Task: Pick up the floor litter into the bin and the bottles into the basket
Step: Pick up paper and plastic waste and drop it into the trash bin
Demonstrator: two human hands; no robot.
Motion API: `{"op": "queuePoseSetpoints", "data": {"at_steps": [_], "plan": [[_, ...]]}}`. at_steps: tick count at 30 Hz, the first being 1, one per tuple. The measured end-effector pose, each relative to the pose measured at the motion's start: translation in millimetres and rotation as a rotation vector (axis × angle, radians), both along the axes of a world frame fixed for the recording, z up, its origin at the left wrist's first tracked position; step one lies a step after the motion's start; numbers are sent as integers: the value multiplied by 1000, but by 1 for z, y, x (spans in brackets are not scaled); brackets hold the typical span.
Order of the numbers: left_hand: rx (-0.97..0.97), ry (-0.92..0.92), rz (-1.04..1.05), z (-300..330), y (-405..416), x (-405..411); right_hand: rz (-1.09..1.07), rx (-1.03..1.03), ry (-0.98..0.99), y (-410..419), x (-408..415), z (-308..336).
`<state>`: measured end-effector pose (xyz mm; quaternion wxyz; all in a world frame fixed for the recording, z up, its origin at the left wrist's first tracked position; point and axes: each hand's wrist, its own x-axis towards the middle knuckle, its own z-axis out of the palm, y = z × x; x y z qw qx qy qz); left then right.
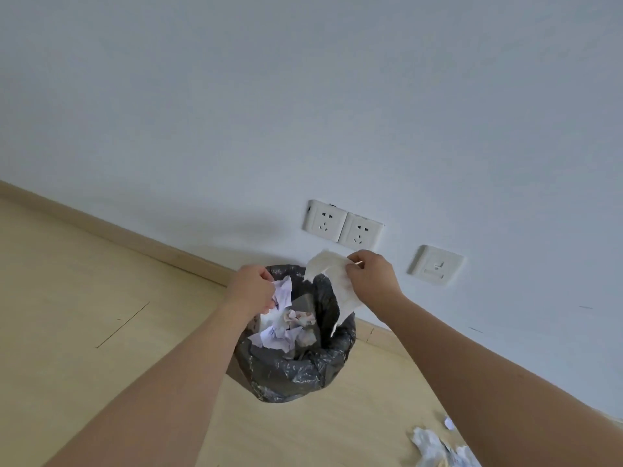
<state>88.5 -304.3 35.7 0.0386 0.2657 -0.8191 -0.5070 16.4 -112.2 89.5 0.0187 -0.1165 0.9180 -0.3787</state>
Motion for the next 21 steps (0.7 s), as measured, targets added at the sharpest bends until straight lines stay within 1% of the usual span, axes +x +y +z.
{"op": "queuePoseSetpoints", "data": {"at_steps": [2, 5, 8, 10, 12, 15, 19, 21], "plan": [[-168, -79, -44, -9, -10, 1, 33, 28, -25, -30, -4, -11], [-300, -95, -92, -19, -20, -2, 85, 174, -77, -57, -9, -42], [-340, -52, -88, -22, -29, -1, 92, 239, -135, -59, -8, -66], [-350, -25, -81, -26, -29, 2, 95, 268, -101, -48, -4, -73], [-387, -7, -91, -29, -22, 2, 95, 289, -72, -25, -1, -73], [-476, 26, -166, -26, 10, -5, 76, 330, -33, 32, 2, -69], [-509, 107, -352, -19, 98, -18, -37, 327, -118, 136, 13, -71], [-481, 108, -483, -27, 153, -23, -63, 376, -167, 192, 20, -80]]}}
